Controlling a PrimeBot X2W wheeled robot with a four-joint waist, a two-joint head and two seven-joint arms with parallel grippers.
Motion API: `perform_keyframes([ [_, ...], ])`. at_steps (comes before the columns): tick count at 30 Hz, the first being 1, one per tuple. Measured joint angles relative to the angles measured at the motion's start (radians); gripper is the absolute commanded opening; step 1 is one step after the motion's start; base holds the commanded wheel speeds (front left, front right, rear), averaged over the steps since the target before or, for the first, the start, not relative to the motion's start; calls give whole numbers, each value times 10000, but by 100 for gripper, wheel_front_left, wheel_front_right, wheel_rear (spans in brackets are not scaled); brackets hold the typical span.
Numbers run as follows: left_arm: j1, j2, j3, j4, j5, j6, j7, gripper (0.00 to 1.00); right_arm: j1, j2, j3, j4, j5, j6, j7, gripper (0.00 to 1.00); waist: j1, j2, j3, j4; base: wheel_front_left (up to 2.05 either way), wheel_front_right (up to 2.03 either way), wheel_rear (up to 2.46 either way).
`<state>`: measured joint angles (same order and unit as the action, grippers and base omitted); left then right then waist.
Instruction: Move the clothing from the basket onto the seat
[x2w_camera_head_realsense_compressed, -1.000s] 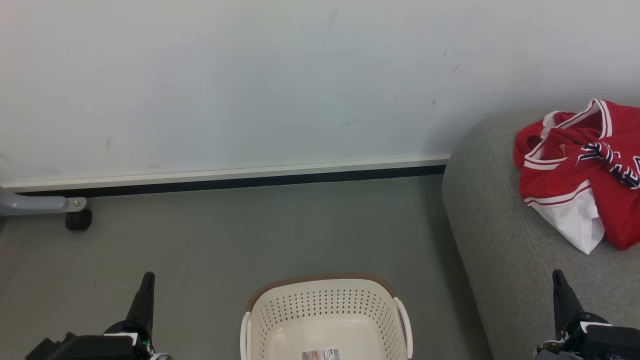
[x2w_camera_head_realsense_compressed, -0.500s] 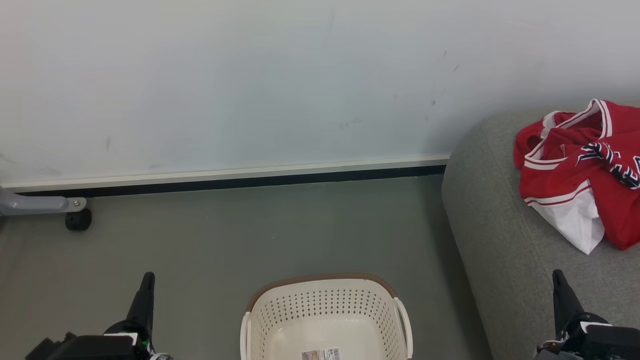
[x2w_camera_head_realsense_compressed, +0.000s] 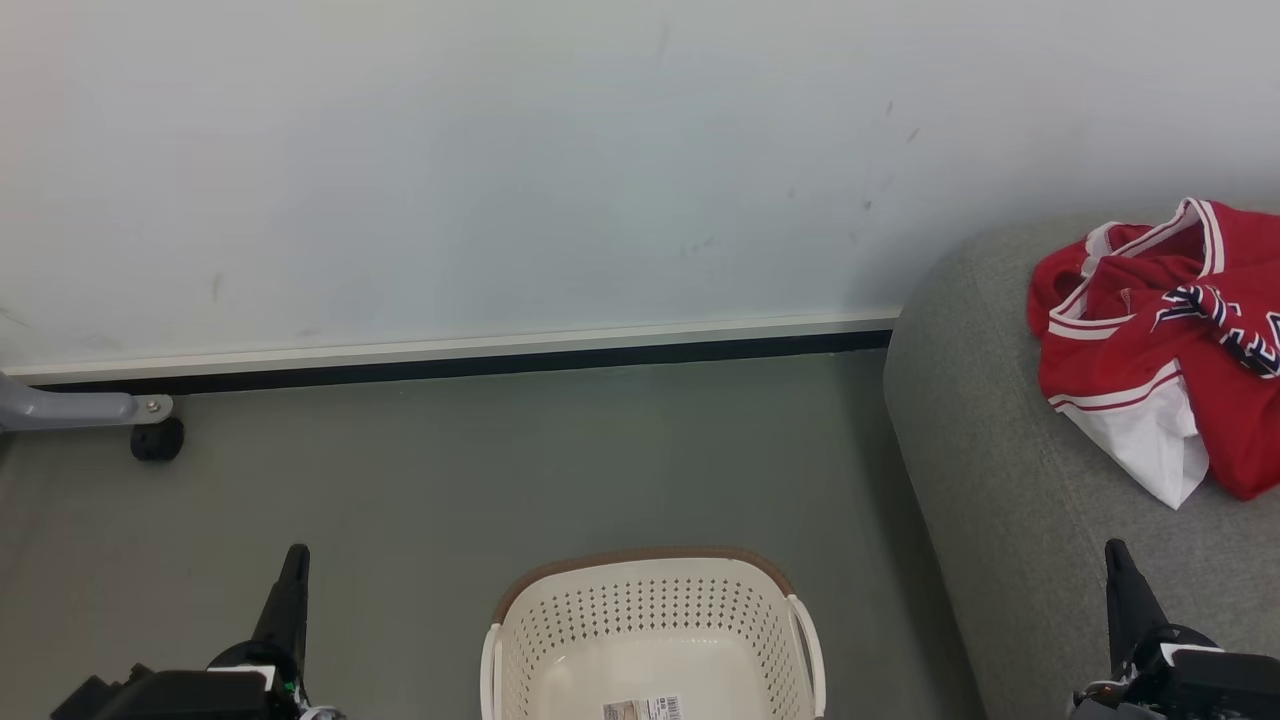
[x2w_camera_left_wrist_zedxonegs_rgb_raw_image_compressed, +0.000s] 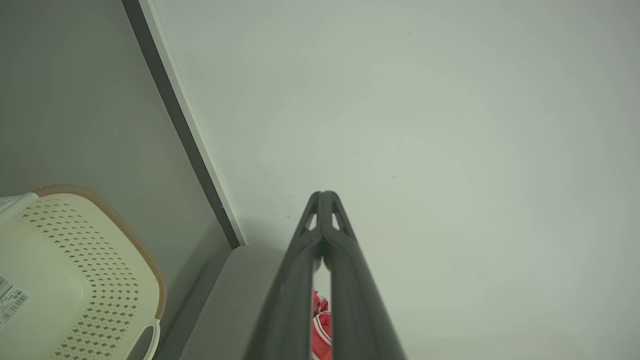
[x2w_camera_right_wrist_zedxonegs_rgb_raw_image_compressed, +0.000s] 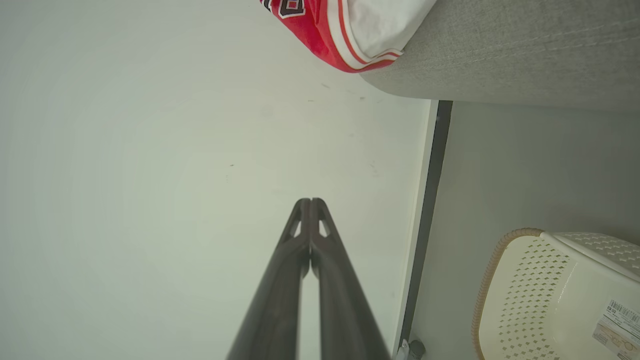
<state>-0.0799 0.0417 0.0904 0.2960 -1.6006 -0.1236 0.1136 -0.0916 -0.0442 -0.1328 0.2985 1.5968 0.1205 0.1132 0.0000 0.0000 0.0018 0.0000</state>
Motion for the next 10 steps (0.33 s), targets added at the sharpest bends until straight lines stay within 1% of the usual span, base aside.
perform_keyframes([
  [10, 0, 0, 0, 0, 0, 0, 0, 0, 0, 0, 0, 0, 2, 0, 0, 0, 0, 0, 1, 0, 0, 0, 0],
])
